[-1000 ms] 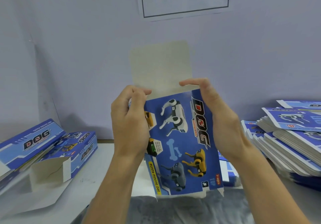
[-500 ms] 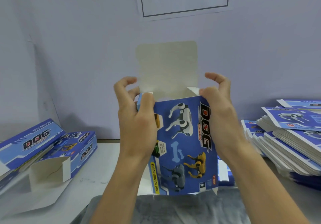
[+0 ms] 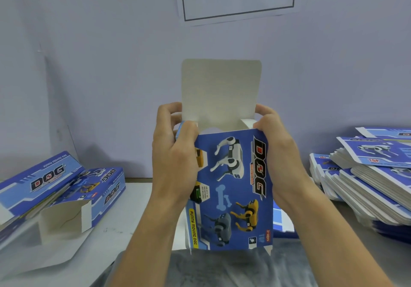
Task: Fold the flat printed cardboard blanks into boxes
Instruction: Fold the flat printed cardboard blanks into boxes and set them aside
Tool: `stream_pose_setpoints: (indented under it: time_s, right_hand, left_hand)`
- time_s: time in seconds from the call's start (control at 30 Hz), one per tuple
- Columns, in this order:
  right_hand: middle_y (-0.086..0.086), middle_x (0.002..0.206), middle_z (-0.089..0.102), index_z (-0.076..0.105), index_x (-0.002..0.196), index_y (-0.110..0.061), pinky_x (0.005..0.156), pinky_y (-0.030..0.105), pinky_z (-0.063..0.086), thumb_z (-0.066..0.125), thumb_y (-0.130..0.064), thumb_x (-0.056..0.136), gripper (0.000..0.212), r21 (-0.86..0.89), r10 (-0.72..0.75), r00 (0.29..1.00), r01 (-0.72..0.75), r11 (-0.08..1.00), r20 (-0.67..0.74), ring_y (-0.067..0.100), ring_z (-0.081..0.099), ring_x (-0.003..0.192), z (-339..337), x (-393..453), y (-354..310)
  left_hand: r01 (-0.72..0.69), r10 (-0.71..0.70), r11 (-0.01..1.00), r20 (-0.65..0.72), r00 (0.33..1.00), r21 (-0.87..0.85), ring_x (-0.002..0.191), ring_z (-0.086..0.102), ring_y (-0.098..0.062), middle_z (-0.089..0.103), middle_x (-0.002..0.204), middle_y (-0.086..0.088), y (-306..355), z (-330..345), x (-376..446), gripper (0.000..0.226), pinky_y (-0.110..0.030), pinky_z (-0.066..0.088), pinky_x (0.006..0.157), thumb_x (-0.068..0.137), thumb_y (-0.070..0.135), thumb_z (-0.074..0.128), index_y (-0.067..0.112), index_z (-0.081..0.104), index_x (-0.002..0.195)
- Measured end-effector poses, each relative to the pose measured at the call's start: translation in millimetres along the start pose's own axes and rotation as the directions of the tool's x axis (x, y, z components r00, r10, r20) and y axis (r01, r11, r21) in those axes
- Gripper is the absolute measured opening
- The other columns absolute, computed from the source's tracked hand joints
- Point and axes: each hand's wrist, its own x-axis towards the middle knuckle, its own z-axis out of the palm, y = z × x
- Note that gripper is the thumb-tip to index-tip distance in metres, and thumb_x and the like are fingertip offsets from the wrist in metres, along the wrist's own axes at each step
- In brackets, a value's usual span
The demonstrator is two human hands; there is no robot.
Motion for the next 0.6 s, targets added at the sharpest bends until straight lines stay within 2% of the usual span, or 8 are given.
stream_pose_setpoints:
  time_s: [0.07, 0.13, 0.2, 0.3, 0.33, 0.47, 0.53, 0.6]
  right_hand:
    - [-0.005, 0.053, 0.051, 0.059, 0.097, -0.032, 0.044, 0.023, 0.050, 0.045, -0.039, 0.076, 0.026, 0.051, 0.015, 1.000, -0.016, 0.999, 0.016, 0.011, 0.059, 0.046, -1.0, -0.3, -2.4]
    - [0.000, 0.060, 0.058, 0.062, 0.091, -0.026, 0.046, 0.025, 0.052, 0.047, -0.036, 0.076, 0.024, 0.109, 0.028, 0.997, -0.037, 0.993, 0.078, 0.014, 0.063, 0.051, -2.0, -0.9, -4.1]
    - [0.005, 0.073, 0.068, 0.071, 0.087, -0.032, 0.053, 0.030, 0.057, 0.050, -0.041, 0.078, 0.025, 0.175, 0.033, 0.989, -0.058, 0.983, 0.144, 0.020, 0.069, 0.062, -3.4, -1.7, -4.3]
    - [0.003, 0.101, 0.076, 0.071, 0.111, -0.034, 0.081, 0.041, 0.059, 0.051, -0.058, 0.083, 0.042, 0.186, 0.081, 0.987, -0.106, 0.977, 0.137, 0.024, 0.074, 0.090, -3.3, -1.2, -4.9]
    - [0.002, 0.102, 0.076, 0.068, 0.116, -0.033, 0.082, 0.041, 0.058, 0.051, -0.056, 0.088, 0.041, 0.167, 0.096, 0.989, -0.114, 0.979, 0.113, 0.023, 0.074, 0.091, -2.7, -0.2, -5.0]
    - [0.001, 0.069, 0.069, 0.063, 0.112, -0.024, 0.053, 0.028, 0.053, 0.047, -0.029, 0.096, 0.023, 0.167, 0.103, 0.993, -0.110, 0.980, 0.051, 0.017, 0.066, 0.056, -1.0, -0.1, -8.0]
    - [0.000, 0.066, 0.068, 0.063, 0.106, -0.024, 0.048, 0.027, 0.051, 0.046, -0.024, 0.094, 0.021, 0.190, 0.102, 0.994, -0.108, 0.976, 0.038, 0.016, 0.064, 0.052, -2.9, 0.1, -8.5]
    - [0.000, 0.064, 0.067, 0.064, 0.102, -0.025, 0.046, 0.027, 0.051, 0.047, -0.023, 0.093, 0.020, 0.211, 0.100, 0.994, -0.105, 0.972, 0.035, 0.015, 0.064, 0.050, -4.6, 0.5, -8.5]
  left_hand:
    - [0.010, -0.009, 1.000, 0.037, 0.999, -0.025, 0.070, 0.059, -0.021, 0.066, 0.102, -0.007, -1.9, -0.8, -0.2, 0.033, -0.031, 0.047, 0.055, 0.081, 0.029, 0.042, 0.029, 0.056, 0.111]
    - [0.025, -0.023, 0.999, 0.052, 0.998, -0.032, 0.074, 0.061, -0.021, 0.067, 0.112, -0.007, -3.7, -2.6, 0.9, 0.043, -0.036, 0.050, 0.061, 0.081, 0.031, 0.041, 0.032, 0.056, 0.121]
    - [0.046, -0.045, 0.999, 0.041, 0.998, -0.019, 0.075, 0.066, -0.017, 0.064, 0.127, -0.006, -5.5, -5.1, 2.9, 0.055, -0.033, 0.053, 0.063, 0.080, 0.034, 0.041, 0.028, 0.052, 0.133]
    - [0.062, -0.062, 0.998, 0.015, 0.998, -0.016, 0.077, 0.068, -0.019, 0.064, 0.127, -0.006, -7.5, -7.7, 4.7, 0.056, -0.033, 0.053, 0.060, 0.079, 0.034, 0.041, 0.026, 0.051, 0.133]
    - [0.055, -0.055, 0.998, 0.011, 0.998, -0.016, 0.078, 0.067, -0.022, 0.065, 0.122, -0.006, -7.5, -7.9, 4.6, 0.053, -0.034, 0.053, 0.061, 0.079, 0.034, 0.042, 0.026, 0.052, 0.131]
    - [0.042, -0.041, 0.998, 0.015, 0.999, -0.038, 0.088, 0.068, -0.023, 0.066, 0.114, -0.006, -6.6, -5.1, 2.1, 0.049, -0.043, 0.052, 0.069, 0.083, 0.040, 0.046, 0.027, 0.056, 0.129]
    - [0.060, -0.060, 0.998, -0.036, 0.998, -0.016, 0.082, 0.066, 0.002, 0.063, 0.121, 0.013, -6.8, -3.1, 1.0, 0.058, -0.025, 0.053, 0.067, 0.082, 0.056, 0.045, 0.033, 0.056, 0.134]
    - [0.085, -0.087, 0.996, -0.056, 0.995, -0.040, 0.069, 0.062, 0.003, 0.061, 0.127, 0.012, -6.8, -2.8, 2.3, 0.065, -0.017, 0.048, 0.057, 0.079, 0.062, 0.045, 0.033, 0.057, 0.136]
